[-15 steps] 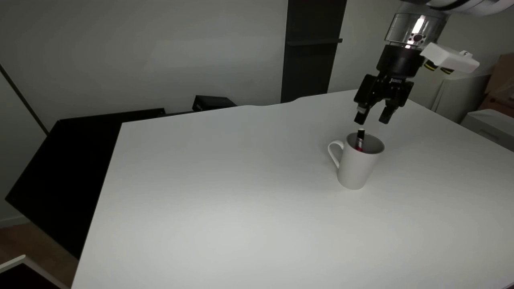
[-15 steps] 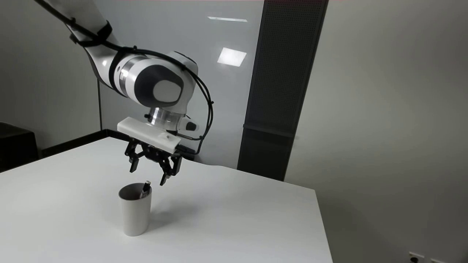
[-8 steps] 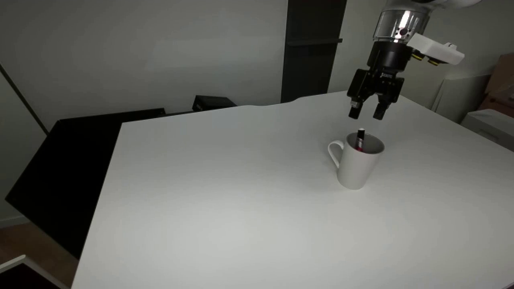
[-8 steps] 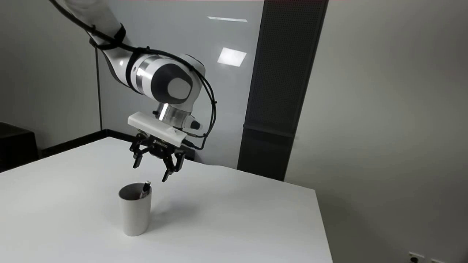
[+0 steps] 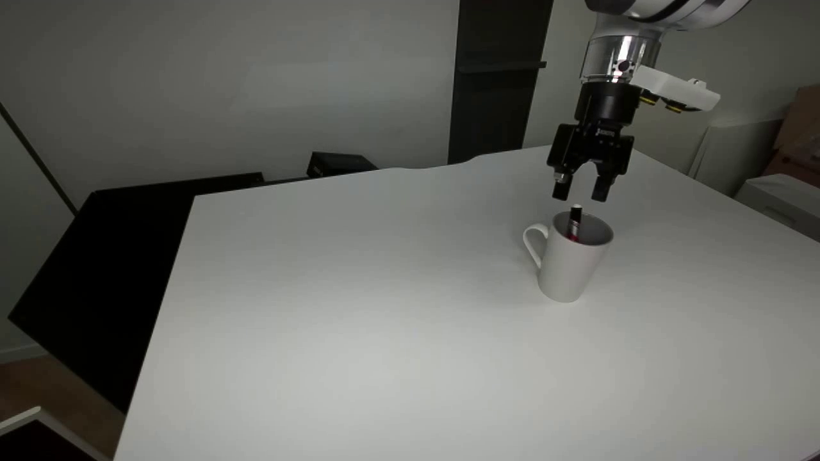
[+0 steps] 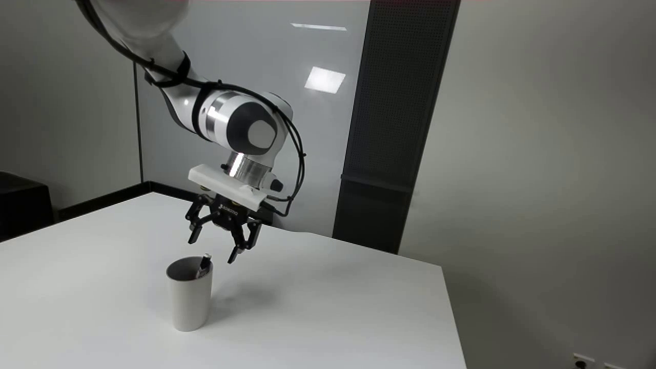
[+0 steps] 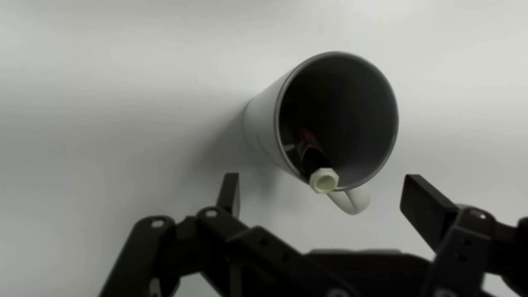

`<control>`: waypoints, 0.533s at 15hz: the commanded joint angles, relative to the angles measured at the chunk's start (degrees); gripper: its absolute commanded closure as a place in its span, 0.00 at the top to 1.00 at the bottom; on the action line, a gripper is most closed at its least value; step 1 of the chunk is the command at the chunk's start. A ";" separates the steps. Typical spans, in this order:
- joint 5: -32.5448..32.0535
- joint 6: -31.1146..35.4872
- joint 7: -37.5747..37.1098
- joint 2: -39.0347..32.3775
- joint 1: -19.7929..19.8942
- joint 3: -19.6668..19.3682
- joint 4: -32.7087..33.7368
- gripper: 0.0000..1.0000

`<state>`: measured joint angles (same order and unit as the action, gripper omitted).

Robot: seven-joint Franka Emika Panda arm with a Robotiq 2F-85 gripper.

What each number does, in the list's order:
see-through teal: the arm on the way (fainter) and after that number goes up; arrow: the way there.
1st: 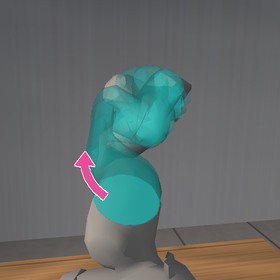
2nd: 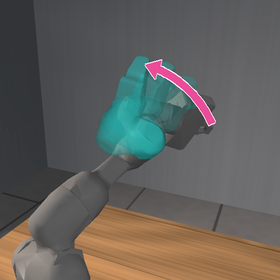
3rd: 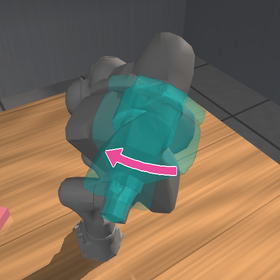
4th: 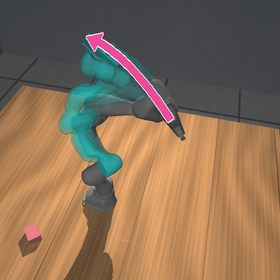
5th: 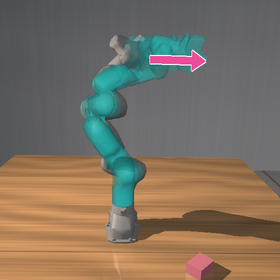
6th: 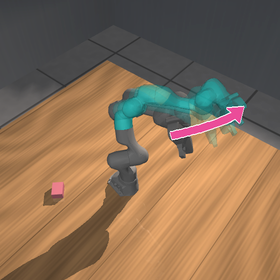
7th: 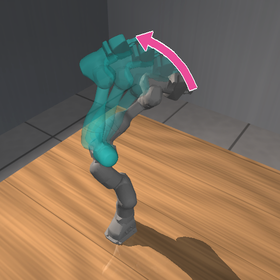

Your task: Remove the marker from the mug and put it on the table

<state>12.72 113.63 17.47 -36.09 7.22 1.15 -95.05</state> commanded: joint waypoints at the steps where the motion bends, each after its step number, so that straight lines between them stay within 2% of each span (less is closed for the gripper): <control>1: -1.39 -3.02 -3.31 -2.32 -0.18 -0.15 4.21 1.00; 8: -1.40 -3.62 -4.73 -3.12 -0.25 -0.16 4.73 1.00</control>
<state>12.20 111.83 15.43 -38.07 7.21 1.14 -92.67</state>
